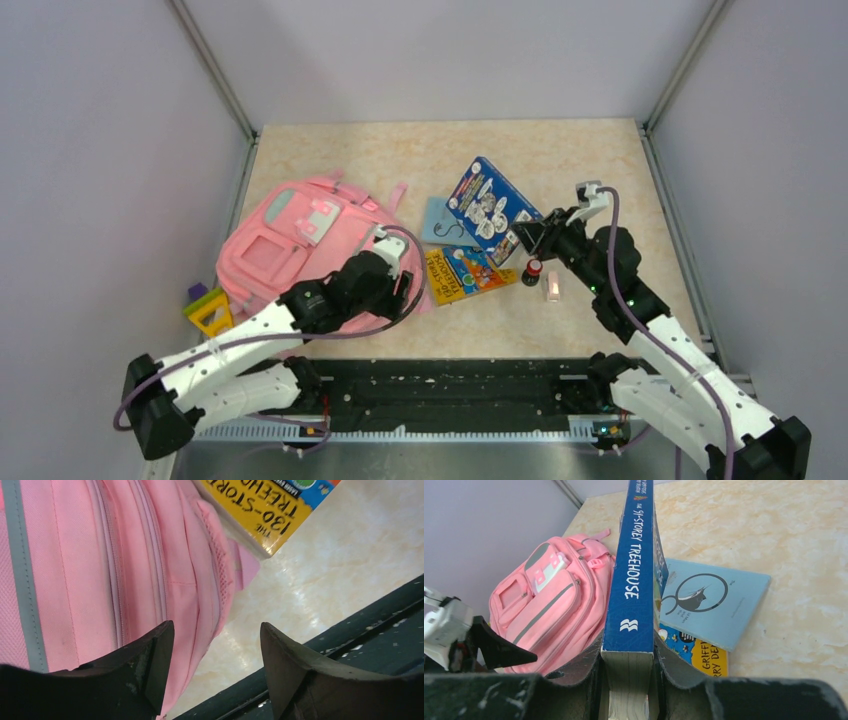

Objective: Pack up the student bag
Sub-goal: Pick up the book from the center of the board, then place the book in the student bag.

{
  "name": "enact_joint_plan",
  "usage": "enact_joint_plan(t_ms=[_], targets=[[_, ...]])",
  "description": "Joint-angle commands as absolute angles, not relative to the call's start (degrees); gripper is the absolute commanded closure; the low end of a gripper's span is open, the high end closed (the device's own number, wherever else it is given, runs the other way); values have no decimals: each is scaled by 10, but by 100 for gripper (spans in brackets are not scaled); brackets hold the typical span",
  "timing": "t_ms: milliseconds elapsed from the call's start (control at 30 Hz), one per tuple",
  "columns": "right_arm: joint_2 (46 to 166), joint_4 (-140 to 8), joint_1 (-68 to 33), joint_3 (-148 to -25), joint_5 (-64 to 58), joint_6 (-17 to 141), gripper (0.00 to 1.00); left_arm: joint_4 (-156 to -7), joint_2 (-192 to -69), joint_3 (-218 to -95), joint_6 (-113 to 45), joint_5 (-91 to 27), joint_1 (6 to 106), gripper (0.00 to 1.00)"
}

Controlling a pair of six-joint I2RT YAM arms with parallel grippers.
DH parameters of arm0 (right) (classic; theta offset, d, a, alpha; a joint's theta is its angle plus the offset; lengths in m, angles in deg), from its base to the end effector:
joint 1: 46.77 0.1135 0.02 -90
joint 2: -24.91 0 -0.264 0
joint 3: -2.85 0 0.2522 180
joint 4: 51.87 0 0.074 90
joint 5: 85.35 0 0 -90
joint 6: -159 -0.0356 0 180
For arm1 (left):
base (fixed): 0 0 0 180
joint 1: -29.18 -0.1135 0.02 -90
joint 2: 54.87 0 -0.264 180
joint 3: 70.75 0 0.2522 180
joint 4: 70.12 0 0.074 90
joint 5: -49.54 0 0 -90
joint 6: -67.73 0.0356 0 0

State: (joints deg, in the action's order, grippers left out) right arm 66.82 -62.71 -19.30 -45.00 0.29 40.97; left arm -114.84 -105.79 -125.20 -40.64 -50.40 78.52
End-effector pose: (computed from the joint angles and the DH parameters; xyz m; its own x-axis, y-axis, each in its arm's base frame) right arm 0.1615 0.0870 0.3066 -0.3146 0.3645 -0.8764 -0.4297 0.7686 0.4739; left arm 0.1267 -0.1381 0.2621 -0.6160 0.2408 -0.7500 0.4936 0.8600 -0.1293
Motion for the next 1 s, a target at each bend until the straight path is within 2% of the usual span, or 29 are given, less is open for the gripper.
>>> enact_joint_plan(t_ms=[0,433,633,767,967], targets=[[658,-564,-195,-457,3,412,100,-1172,-1106,-1292,-415,-619,824,34],[652,-570,-195,-455,9,422,100,-1212,-1213,-1343,-449,-662,831,34],[647,-572,-195,-453,10,423,100,-1221,-1238,-1353,-449,-669,831,26],[645,-574,-195,-452,12,425,100,-1230,-1262,-1359,-450,-665,831,24],[635,-576,-195,-451,16,427,100,-1259,-1283,-1379,-460,-733,832,32]])
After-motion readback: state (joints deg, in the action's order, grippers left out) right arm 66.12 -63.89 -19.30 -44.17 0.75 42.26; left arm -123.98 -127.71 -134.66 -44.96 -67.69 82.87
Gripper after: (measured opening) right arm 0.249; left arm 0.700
